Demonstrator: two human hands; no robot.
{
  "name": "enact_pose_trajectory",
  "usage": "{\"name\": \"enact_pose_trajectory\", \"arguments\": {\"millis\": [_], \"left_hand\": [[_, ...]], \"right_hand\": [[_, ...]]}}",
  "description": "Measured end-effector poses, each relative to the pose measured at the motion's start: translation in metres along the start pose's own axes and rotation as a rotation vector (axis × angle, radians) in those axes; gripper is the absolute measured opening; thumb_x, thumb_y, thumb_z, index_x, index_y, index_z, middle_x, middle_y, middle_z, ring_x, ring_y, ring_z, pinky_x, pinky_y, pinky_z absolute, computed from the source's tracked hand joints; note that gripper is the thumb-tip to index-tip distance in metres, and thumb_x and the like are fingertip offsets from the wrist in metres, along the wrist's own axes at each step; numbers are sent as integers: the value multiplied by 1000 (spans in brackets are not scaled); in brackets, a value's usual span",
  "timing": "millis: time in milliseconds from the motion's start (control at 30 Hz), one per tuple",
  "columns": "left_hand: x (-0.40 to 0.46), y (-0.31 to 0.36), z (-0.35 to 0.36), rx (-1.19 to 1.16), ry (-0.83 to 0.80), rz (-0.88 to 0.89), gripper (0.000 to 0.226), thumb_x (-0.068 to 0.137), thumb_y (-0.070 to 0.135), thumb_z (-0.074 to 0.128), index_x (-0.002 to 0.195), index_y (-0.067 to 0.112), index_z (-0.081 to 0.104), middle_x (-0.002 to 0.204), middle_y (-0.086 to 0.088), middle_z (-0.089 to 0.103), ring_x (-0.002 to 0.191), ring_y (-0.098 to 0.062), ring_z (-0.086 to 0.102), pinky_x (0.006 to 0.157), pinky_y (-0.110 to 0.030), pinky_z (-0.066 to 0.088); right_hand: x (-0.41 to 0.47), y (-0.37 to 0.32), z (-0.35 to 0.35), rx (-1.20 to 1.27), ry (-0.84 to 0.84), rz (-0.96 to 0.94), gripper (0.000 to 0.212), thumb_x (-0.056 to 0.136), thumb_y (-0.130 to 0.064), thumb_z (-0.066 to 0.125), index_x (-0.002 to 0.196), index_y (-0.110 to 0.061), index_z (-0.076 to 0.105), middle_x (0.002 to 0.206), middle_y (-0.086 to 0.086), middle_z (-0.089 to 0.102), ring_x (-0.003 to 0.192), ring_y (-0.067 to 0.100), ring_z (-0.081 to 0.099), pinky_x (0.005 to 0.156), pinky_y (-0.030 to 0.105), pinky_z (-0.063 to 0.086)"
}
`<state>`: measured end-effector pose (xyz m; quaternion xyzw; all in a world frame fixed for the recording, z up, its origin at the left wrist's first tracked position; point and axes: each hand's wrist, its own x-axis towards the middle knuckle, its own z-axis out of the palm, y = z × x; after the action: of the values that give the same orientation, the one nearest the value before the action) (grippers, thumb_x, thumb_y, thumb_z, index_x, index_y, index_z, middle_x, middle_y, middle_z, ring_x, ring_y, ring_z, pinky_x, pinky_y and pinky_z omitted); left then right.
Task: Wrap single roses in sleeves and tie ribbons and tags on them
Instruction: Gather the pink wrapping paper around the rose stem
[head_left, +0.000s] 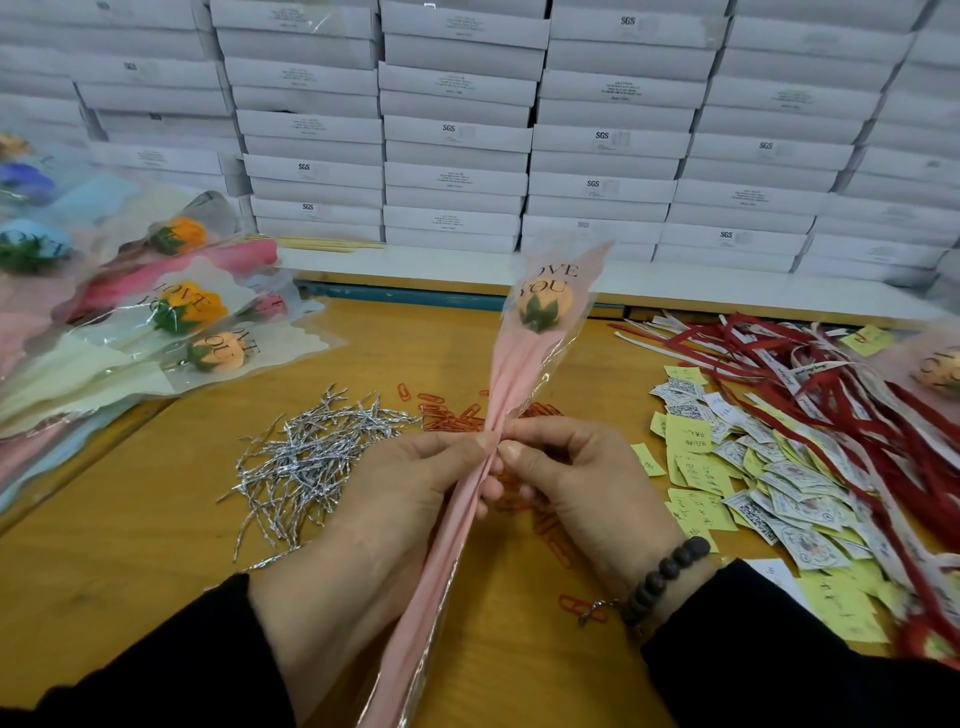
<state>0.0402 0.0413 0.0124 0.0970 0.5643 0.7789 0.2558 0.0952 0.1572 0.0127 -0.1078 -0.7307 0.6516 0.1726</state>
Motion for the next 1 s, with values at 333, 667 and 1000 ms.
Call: {"name": "enact_pose_trajectory", "arguments": {"millis": [333, 667, 1000], "left_hand": [[0, 1, 2, 11, -5, 3, 13, 83, 5, 60, 83, -7, 63, 50, -10, 59, 38, -11, 52, 37, -15, 44], [3, 1, -2, 42, 29, 14, 11, 83, 3, 59, 74, -1, 63, 52, -11, 60, 38, -12, 50, 36, -16, 42], [3, 2, -2, 9, -15, -20, 15, 83, 5, 57, 71, -4, 61, 49, -8, 57, 37, -10, 49, 36, -15, 41]], "right_hand": [[2, 1, 0, -39, 7, 4, 13, 86, -5, 61, 74, -11, 62, 58, -3, 62, 46, 3, 51, 45, 14, 41], [0, -3, -5, -439, 119, -200, 11, 90, -13, 56, 82, -20, 55, 81, -6, 57, 67, 1, 52, 60, 13, 42], [-8, 1, -7, -1194, 121, -825, 11, 74, 2, 71, 81, -5, 66, 78, 9, 61, 62, 24, 55, 53, 32, 46]]}}
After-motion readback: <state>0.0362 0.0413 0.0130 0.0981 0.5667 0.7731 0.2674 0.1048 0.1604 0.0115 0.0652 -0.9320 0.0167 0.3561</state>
